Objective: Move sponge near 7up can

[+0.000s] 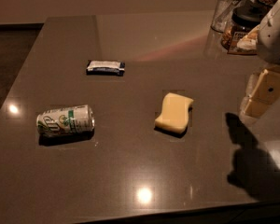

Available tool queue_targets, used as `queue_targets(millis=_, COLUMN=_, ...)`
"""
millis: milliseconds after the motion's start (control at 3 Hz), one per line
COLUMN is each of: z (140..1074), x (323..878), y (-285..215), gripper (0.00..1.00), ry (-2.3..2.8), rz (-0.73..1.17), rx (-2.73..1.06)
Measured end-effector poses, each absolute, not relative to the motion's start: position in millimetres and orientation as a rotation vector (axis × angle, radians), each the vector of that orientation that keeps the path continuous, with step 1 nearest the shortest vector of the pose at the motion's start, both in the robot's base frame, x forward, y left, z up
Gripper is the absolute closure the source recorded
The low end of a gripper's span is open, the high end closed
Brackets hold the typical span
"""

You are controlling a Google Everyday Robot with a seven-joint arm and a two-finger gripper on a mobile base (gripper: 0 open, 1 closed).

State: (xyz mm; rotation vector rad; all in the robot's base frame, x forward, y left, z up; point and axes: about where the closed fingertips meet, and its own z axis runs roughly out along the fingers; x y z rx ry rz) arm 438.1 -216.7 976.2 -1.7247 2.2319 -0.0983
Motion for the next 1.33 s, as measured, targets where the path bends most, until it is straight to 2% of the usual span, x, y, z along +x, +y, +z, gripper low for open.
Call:
queue_targets(millis=667, z=970.4, x=445.0, y=-208.3, gripper=0.00, ry=2.214, rz=-0.081, rx=-1.746)
queue_targets(millis=1333, z=917.8, x=462.1, y=-169.6, gripper=0.00, ry=2.072, rz=0.050, rx=-1.938)
